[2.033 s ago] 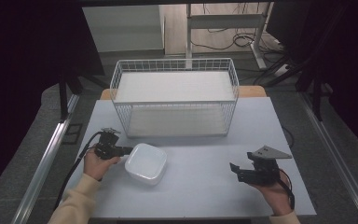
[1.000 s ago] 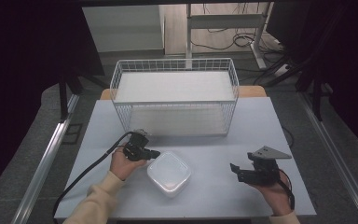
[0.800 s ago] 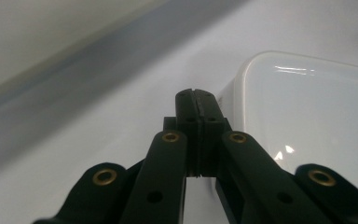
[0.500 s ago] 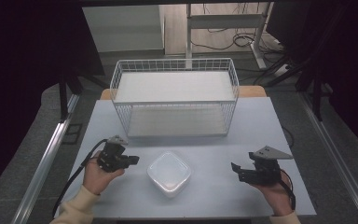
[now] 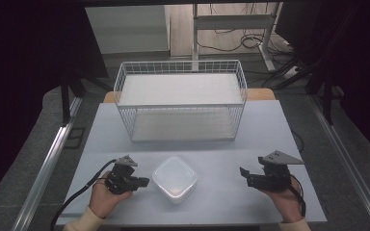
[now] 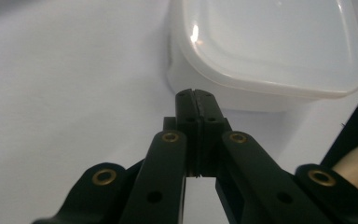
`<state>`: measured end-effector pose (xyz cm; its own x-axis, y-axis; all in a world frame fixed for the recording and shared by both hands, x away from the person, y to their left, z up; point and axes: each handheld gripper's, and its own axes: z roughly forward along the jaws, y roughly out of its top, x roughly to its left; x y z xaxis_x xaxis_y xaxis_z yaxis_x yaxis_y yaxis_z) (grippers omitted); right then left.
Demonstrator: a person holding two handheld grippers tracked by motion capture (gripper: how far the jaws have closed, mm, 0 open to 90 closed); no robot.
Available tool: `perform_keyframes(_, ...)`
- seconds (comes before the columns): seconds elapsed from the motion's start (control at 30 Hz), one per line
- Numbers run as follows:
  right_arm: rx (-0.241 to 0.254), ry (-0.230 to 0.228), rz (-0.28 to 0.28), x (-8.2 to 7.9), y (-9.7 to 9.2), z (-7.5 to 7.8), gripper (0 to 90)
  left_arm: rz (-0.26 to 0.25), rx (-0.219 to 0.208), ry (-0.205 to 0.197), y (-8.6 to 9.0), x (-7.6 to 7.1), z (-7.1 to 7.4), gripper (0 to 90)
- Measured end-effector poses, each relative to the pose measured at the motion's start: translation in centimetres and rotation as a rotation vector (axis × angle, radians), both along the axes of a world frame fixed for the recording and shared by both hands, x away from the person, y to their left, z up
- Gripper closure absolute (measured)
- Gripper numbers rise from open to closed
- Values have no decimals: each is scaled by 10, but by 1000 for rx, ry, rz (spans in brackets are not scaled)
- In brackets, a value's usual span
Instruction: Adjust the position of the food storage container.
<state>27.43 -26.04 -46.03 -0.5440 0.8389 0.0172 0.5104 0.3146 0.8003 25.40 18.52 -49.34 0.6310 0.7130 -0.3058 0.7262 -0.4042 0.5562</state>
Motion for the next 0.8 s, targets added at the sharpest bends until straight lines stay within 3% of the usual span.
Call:
perform_keyframes(0.17,-2,4,-2,1,0,-2,210,-12,-19,22,-6,2,-5,897)
perform_keyframes(0.33,-2,3,-1,1,0,-1,209,15,-31,28,-6,11,-7,898)
perform_keyframes(0.5,-5,10,0,2,1,-4,208,24,-77,50,-10,19,-11,898)
perform_keyframes(0.6,-5,11,-2,2,1,-4,208,22,-54,41,-17,24,-11,898)
perform_keyframes(0.8,-5,11,-3,1,1,-4,208,29,-56,28,-31,37,-9,898)
